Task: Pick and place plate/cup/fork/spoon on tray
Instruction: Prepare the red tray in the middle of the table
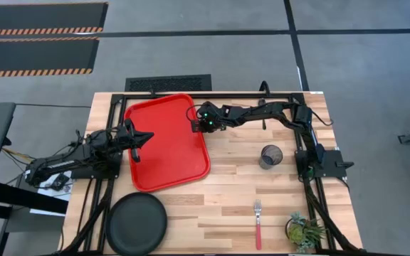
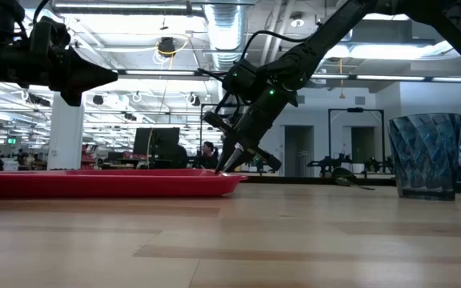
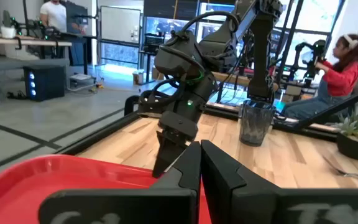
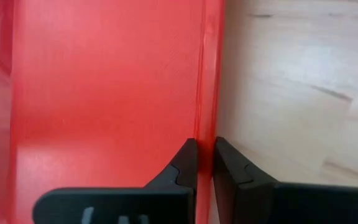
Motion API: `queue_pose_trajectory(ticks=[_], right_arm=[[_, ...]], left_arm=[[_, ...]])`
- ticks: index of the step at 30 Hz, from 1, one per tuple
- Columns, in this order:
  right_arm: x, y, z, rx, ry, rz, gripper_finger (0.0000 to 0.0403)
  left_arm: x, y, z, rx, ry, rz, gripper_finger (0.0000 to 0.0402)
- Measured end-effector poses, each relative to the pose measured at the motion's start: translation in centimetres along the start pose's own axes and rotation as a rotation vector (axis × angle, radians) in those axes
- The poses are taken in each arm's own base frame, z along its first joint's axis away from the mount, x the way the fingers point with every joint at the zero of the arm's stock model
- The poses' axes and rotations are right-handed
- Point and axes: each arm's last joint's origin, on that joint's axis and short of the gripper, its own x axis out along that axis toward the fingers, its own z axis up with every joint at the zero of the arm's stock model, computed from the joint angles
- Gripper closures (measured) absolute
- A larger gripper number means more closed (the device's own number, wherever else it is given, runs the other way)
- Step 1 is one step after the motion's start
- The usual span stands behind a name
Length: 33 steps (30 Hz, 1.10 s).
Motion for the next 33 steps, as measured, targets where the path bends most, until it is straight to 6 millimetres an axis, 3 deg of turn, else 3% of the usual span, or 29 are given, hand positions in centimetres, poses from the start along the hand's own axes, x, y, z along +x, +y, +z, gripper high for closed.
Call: queue_pose_trajectory(ticks=[10, 22, 33], right_arm=[[-1.0, 0.3, 1.2, 0.011, -0.063, 0.012, 0.0368], [-6.5, -0.5, 5.9, -0.027, -0.185, -0.01, 0.037], [-10.6, -3.8, 10.2, -0.308, -0.022, -0.095, 0.0371]], left_arm=[[0.0, 0.0, 0.0, -0.03, 0.0, 0.0, 0.0401], [0.0, 0.0, 0.0, -0.214, -0.002, 0.005, 0.0401], [0.0, 0.2, 0.1, -0.231, -0.027, 0.061, 0.0401]])
